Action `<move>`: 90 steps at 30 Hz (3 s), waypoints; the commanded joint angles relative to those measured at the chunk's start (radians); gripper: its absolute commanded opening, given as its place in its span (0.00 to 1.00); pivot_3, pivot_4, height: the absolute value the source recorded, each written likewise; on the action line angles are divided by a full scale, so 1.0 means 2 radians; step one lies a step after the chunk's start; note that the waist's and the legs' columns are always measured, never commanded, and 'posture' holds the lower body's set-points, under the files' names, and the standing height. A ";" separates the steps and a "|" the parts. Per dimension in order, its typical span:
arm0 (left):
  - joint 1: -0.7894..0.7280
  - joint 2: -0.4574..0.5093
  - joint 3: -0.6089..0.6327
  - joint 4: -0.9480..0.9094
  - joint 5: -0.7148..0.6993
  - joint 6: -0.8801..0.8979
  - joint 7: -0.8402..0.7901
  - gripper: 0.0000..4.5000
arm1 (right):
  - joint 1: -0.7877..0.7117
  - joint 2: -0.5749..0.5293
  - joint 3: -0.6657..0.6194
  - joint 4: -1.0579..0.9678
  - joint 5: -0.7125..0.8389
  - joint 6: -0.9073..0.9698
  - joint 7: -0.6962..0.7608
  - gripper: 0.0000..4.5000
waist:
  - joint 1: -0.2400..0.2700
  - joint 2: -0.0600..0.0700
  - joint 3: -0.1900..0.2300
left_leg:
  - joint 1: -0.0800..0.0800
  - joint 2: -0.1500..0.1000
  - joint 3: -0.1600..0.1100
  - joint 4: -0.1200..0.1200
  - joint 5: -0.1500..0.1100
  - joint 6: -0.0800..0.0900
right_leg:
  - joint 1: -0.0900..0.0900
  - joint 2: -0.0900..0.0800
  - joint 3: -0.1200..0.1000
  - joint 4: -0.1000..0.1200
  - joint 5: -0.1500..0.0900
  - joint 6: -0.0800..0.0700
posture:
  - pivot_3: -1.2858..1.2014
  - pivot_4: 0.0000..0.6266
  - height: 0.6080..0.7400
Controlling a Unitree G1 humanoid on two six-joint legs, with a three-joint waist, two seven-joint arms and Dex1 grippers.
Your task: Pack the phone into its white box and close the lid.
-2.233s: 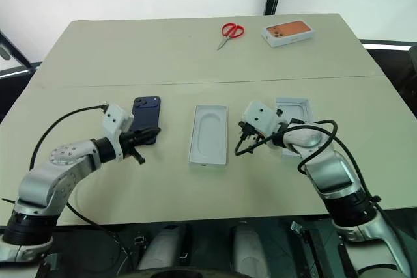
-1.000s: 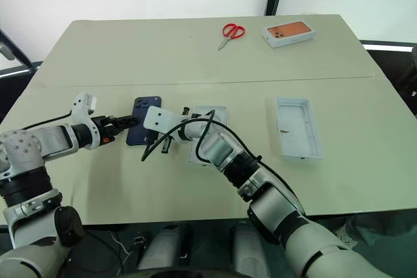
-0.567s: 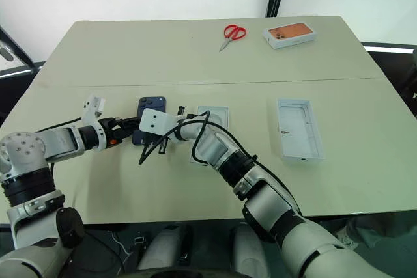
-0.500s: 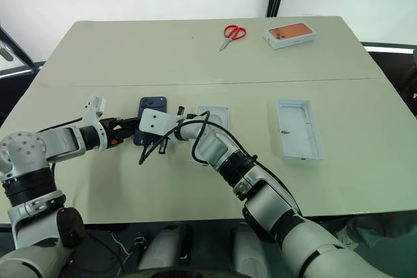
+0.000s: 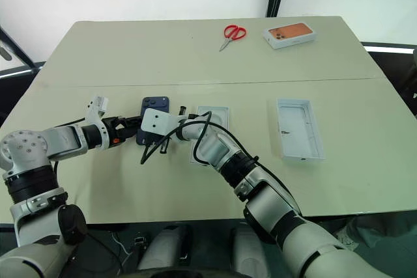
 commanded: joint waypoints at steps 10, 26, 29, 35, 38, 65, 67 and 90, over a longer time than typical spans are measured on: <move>0.008 -0.012 -0.014 0.010 -0.006 0.016 0.011 1.00 | 0.006 -0.015 0.010 -0.008 -0.026 0.010 0.012 0.01 | -0.002 0.000 0.000 | 0.000 0.000 0.000 -0.001 0.000 0.000 | 0.000 0.000 0.000 0.000 0.000 0.000 | 0.52 0.24 1.00; 0.009 -0.037 -0.015 -0.011 -0.058 0.016 0.026 1.00 | 0.004 0.015 0.025 0.021 -0.042 -0.036 0.023 0.01 | -0.005 0.000 0.000 | 0.001 0.000 0.000 -0.001 0.000 0.000 | 0.000 0.001 0.000 0.000 0.000 0.000 | 0.52 0.24 1.00; 0.006 -0.039 -0.014 -0.008 -0.060 0.016 0.034 1.00 | 0.004 0.014 0.023 0.023 -0.044 -0.039 0.025 0.01 | -0.005 0.000 0.000 | 0.000 0.001 0.000 -0.001 0.000 0.000 | 0.000 0.001 0.000 0.000 0.000 0.000 | 0.52 0.24 1.00; -0.004 -0.033 0.009 0.006 -0.039 0.016 0.050 1.00 | 0.007 0.011 0.020 0.019 -0.047 -0.039 0.026 0.01 | -0.005 0.000 0.000 | 0.001 0.000 0.000 -0.001 0.000 0.000 | 0.000 0.001 0.000 0.000 0.000 0.000 | 0.52 0.24 1.00; -0.011 -0.023 0.024 0.016 -0.027 0.016 0.050 1.00 | 0.008 0.009 0.019 0.016 -0.048 -0.038 0.027 0.01 | -0.005 0.000 0.000 | 0.001 0.000 0.000 -0.001 0.000 0.000 | 0.000 0.001 0.000 0.000 0.000 0.000 | 0.52 0.24 1.00; -0.019 -0.039 0.087 -0.011 -0.090 0.016 0.070 0.00 | 0.067 -0.098 -0.061 -0.278 0.007 0.099 0.121 0.00 | -0.015 -0.001 0.000 | -0.001 0.001 0.000 -0.001 0.000 -0.001 | -0.002 0.001 0.000 0.000 0.000 0.000 | 0.52 0.24 1.00; -0.026 -0.047 0.095 -0.016 -0.115 0.016 0.082 0.00 | 0.075 -0.115 -0.077 -0.306 0.022 0.114 0.129 0.00 | -0.014 -0.001 0.000 | -0.001 0.001 0.000 -0.001 0.000 -0.001 | -0.002 0.001 0.000 0.000 0.000 0.000 | 0.52 0.24 1.00; 0.094 -0.095 -0.213 -0.135 -0.537 -0.261 0.421 0.00 | 0.250 -0.335 -0.248 -0.392 0.175 0.115 0.183 0.00 | 0.001 -0.001 0.000 | 0.000 0.001 0.001 0.000 -0.001 0.002 | 0.000 0.001 0.002 -0.001 0.000 -0.001 | 0.52 0.24 1.00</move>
